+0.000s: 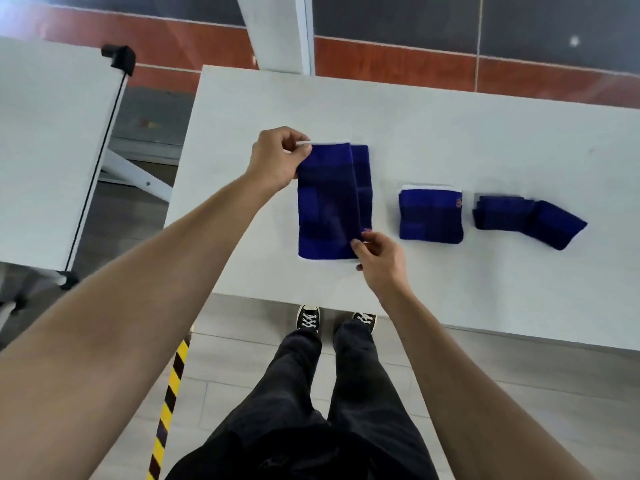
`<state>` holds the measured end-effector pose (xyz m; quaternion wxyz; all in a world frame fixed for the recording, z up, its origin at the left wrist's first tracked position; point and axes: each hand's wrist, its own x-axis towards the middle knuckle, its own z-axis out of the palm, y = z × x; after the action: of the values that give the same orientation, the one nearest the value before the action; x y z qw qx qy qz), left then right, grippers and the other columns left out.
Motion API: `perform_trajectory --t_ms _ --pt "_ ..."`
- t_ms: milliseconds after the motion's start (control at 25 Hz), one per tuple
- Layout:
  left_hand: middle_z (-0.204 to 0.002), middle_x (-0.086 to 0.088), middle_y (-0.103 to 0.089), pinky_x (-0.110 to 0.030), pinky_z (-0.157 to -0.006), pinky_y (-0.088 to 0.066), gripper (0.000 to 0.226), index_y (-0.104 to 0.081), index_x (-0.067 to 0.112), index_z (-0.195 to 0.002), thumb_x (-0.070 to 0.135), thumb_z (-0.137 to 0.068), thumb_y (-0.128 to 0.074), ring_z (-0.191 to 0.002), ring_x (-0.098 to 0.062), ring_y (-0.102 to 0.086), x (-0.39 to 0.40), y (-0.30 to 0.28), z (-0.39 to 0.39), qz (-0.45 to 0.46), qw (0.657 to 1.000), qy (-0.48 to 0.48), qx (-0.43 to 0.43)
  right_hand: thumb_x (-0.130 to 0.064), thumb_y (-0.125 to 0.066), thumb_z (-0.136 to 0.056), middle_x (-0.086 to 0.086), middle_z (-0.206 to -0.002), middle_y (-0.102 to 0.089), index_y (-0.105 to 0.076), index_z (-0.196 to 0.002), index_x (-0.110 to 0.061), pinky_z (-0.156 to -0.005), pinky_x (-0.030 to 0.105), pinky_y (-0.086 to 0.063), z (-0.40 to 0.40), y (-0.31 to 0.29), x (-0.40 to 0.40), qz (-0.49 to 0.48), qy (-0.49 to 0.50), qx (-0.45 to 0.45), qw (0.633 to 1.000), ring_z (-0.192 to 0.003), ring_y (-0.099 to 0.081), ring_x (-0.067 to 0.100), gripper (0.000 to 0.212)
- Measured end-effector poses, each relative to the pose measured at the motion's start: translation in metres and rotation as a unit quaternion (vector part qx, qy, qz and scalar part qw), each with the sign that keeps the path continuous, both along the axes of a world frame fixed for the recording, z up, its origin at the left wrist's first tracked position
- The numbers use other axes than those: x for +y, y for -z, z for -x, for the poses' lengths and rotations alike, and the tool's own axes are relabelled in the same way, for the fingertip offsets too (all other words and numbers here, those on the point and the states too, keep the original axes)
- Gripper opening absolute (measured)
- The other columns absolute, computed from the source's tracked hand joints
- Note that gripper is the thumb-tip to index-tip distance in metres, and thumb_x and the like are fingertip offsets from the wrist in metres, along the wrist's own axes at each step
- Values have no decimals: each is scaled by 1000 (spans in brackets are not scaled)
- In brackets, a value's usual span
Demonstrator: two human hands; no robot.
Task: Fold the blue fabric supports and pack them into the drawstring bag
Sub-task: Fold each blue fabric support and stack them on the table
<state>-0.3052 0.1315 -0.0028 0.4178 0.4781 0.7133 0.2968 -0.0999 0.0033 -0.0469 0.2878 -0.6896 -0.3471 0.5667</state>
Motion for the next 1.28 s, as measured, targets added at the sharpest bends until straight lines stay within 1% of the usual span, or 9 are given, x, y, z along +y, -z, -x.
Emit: perform_trajectory --t_ms 120,320,440,600,760,920,1080,1160,1280 --pt "-88 6 -68 -39 -73 -64 15 -71 17 -100 12 -93 -60 -83 -18 -68 22 14 -17 11 1000 15 12 -22 -63 -99 -4 -78 -69 -66 -101 -21 -52 9 -44 -12 1 9 -23 -1 -64 998 -64 -61 7 4" --pt "-86 8 -67 -41 -82 -61 15 -71 20 -101 17 -89 -62 -87 -20 -68 41 37 -31 25 998 24 54 -27 -61 -97 -9 -77 -69 -60 -109 -28 -49 9 -42 -17 0 20 3 6 -96 995 -71 -65 7 12" --pt "-91 7 -67 -35 -84 -58 16 -72 21 -104 20 -91 -62 -90 -20 -66 47 47 -33 29 996 39 81 -30 -60 -96 -9 -81 -70 -61 -106 -25 -52 11 -39 -17 2 25 15 -15 -134 991 -70 -63 5 10" --pt "-107 11 -67 -35 -89 -51 15 -72 24 -103 25 -93 -61 -105 -24 -62 56 56 -34 10 990 70 122 -33 -57 -98 -12 -85 -69 -61 -104 -23 -61 21 -45 -18 6 29 26 -36 -160 986 -78 -63 4 13" --pt "-104 13 -66 -35 -86 -49 13 -69 26 -102 26 -94 -59 -108 -21 -59 62 63 -35 17 987 80 140 -34 -54 -101 -14 -82 -65 -58 -103 -22 -60 21 -44 -19 10 32 30 -65 -180 981 -77 -61 4 12" --pt "-107 4 -66 -31 -77 -40 13 -64 22 -106 24 -97 -55 -101 -15 -52 67 67 -35 0 977 110 184 -34 -51 -103 -12 -79 -65 -56 -102 -23 -65 29 -50 -19 12 36 26 -73 -178 981 -77 -62 8 13" --pt "-106 3 -63 -30 -77 -38 10 -63 24 -103 23 -97 -55 -99 -14 -50 69 73 -36 5 973 117 199 -31 -53 -103 -8 -76 -65 -55 -104 -20 -66 33 -51 -16 12 35 19 -78 -191 978 -75 -61 12 12" --pt "-105 3 -62 -29 -77 -38 9 -64 25 -102 24 -96 -56 -101 -15 -51 66 77 -36 8 971 114 208 -29 -57 -101 -8 -78 -66 -53 -107 -19 -69 35 -53 -14 13 32 10 -70 -198 978 -75 -62 11 13" --pt "-110 0 -60 -28 -78 -38 10 -63 23 -105 24 -95 -58 -100 -15 -52 65 78 -37 15 970 104 218 -25 -62 -98 -6 -88 -68 -47 -112 -19 -71 35 -52 -12 16 31 -6 -74 -214 974 -79 -64 16 21"
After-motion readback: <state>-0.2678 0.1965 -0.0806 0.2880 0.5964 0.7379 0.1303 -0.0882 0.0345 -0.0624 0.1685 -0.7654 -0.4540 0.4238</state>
